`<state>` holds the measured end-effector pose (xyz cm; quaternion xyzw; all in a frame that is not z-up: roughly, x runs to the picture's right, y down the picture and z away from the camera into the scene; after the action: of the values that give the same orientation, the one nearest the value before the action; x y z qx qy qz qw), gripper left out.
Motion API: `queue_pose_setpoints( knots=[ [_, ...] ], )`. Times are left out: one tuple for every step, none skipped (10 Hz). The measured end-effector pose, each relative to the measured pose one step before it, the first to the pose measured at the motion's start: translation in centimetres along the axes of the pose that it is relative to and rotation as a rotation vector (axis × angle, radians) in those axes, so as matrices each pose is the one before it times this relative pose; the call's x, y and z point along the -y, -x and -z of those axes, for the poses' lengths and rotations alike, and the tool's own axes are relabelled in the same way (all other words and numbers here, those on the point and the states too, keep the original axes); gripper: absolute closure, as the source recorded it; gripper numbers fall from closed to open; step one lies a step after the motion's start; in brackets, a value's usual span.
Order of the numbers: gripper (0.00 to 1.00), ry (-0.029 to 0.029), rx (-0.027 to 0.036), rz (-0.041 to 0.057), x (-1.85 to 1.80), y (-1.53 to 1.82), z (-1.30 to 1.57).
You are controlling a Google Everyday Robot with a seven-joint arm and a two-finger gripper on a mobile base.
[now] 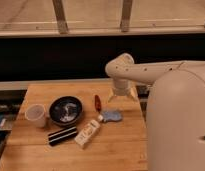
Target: Place the bottle in the ceramic bowl
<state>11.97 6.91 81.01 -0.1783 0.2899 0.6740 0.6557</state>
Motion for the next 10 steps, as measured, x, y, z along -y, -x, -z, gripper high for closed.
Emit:
queue_pose_setpoints(
  knots=[
    [0.2, -0.00001, -0.00011, 0.0001, -0.006, -0.002, -0.006],
    [0.2, 0.0, 0.00006, -0.00007, 0.002, 0.002, 0.002],
    [0.2, 0.00002, 0.00001, 0.00008, -0.002, -0.001, 0.0],
    [0.2, -0.00178, 0.00007, 0.00166, 0.007, -0.041, -0.016],
    [0.2, -0.00636, 0.00147, 0.00526, 0.04, -0.074, -0.04],
    [0.2, -0.01052, -0.00248, 0.01714, -0.178, -0.441, -0.328],
    [0.2, -0.00914, -0.00288, 0.03037, -0.969, -1.196, -0.399],
    [0.2, -0.00629, -0.00003, 0.02251, -0.956, -1.14, -0.194],
    [0.2, -0.00151, -0.00125, 0.02073, -1.124, -1.432, -0.099],
    [0.2, 0.00021, 0.0014, 0.02966, -1.697, -2.027, 0.066]
  ],
)
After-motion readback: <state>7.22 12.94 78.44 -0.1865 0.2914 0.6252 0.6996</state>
